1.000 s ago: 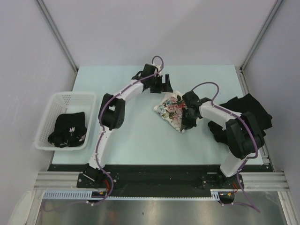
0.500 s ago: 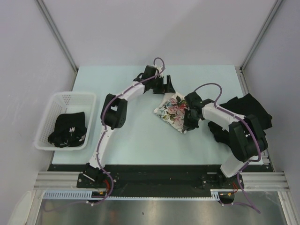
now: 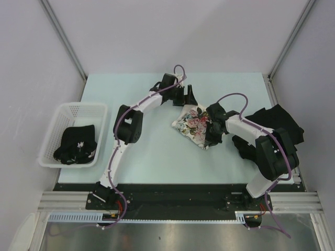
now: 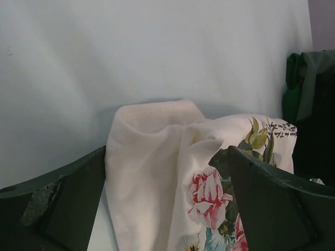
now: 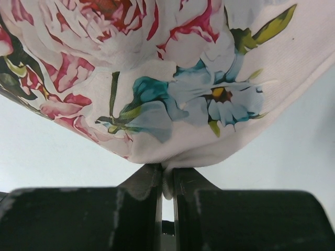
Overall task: Fold and stack the t-shirts
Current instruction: Put the neatly folded tshirt into the corner of the board with both arms
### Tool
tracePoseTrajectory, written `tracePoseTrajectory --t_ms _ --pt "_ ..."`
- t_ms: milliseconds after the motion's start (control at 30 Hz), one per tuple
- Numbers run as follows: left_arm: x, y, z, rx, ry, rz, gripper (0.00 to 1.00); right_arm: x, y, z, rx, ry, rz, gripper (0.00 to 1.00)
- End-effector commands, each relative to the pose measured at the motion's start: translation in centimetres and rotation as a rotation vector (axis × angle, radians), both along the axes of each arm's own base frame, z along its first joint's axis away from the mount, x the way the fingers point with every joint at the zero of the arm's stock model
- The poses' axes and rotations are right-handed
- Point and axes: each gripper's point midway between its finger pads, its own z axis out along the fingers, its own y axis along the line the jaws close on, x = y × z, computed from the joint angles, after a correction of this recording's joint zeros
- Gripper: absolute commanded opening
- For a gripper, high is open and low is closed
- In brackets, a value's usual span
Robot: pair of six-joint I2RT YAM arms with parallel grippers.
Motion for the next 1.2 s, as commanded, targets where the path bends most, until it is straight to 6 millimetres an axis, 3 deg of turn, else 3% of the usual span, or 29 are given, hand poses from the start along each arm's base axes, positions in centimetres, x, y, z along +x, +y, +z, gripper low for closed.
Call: tracePoseTrajectory --t_ms 0,233,333,533,600,800,967,1167 --pt "-2.1 -1.7 -0.1 -0.015 0.02 -0.082 1.0 -0.3 -0.1 0.7 0.006 -0.01 0.012 0.0" --pt "-3.8 -2.2 -1.2 0.011 0.059 -0.112 0.98 -0.2 -0.1 0.7 0.004 -0.018 0.009 0.0" --pt "-4.2 -2.1 -1.8 0.025 0.075 -0.108 0.88 -0.1 -0.1 0.8 0.007 -0.023 0.007 0.0" --pt "-4.1 -1.7 -2.8 0.047 0.098 -0.08 0.51 -0.2 -0.1 0.8 0.005 -0.019 0.009 0.0" --pt "-4.0 -1.7 -2.9 0.045 0.105 -0.073 0.32 -0.2 -0.1 0.8 0.008 -0.019 0.011 0.0" --pt "-3.9 -1.8 -3.0 0.041 0.109 -0.062 0.0 -0.3 -0.2 1.0 0.006 -0.024 0.015 0.0" --pt "-3.4 -1.8 -2.0 0.027 0.077 -0.04 0.0 -0.2 -0.4 1.7 0.005 -0.046 0.018 0.0" --pt "-2.7 -2.5 2.3 -0.031 0.014 -0.038 0.0 0.8 -1.4 3.6 0.022 -0.111 -0.015 0.0"
